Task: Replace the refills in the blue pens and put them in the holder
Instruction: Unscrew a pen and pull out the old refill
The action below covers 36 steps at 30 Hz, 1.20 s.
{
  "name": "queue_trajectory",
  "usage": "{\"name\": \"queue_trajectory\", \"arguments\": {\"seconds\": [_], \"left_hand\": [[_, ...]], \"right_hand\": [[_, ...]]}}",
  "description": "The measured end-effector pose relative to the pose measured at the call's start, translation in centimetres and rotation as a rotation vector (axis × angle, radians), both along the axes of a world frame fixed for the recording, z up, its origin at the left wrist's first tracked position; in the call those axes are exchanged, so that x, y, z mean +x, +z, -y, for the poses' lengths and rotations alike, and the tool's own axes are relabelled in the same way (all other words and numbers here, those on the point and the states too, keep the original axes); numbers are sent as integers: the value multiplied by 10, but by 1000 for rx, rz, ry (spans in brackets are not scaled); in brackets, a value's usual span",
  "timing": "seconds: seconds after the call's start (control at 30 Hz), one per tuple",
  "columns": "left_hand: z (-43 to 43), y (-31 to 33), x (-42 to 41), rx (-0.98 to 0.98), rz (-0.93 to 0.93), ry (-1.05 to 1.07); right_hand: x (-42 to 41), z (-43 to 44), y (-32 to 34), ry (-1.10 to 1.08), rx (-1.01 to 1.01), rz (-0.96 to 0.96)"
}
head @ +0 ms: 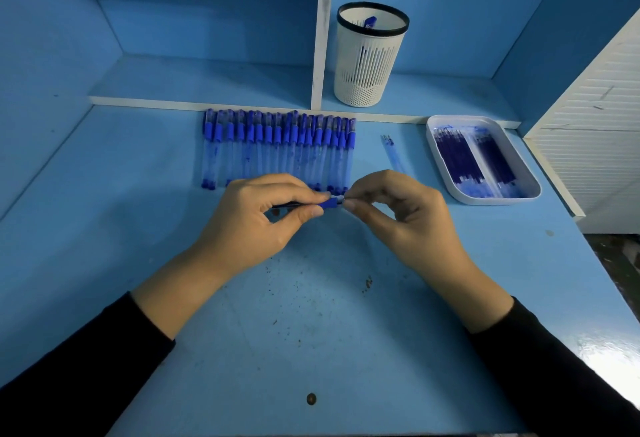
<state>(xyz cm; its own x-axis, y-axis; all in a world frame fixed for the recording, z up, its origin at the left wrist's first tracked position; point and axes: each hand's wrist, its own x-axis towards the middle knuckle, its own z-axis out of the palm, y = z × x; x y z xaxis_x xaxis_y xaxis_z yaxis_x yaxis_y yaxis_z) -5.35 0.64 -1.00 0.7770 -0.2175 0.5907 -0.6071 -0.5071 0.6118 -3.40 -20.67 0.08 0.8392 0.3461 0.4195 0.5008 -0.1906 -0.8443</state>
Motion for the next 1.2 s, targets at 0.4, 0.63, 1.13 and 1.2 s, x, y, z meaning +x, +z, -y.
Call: {"name": "queue_trajectory", "arguments": {"seconds": [0.4, 0.63, 1.13, 1.2], "left_hand": [[-3, 1, 3, -22, 13, 88], [-6, 2, 5, -39, -15, 121], [-6, 1, 5, -68, -23, 127], [-6, 1, 6, -72, -22, 123]], "right_hand": [[4, 2, 3, -121, 121, -317], [15, 9, -16, -209, -328, 89], [14, 10, -11, -51, -126, -123], [12, 10, -5, -32, -10, -193]]}}
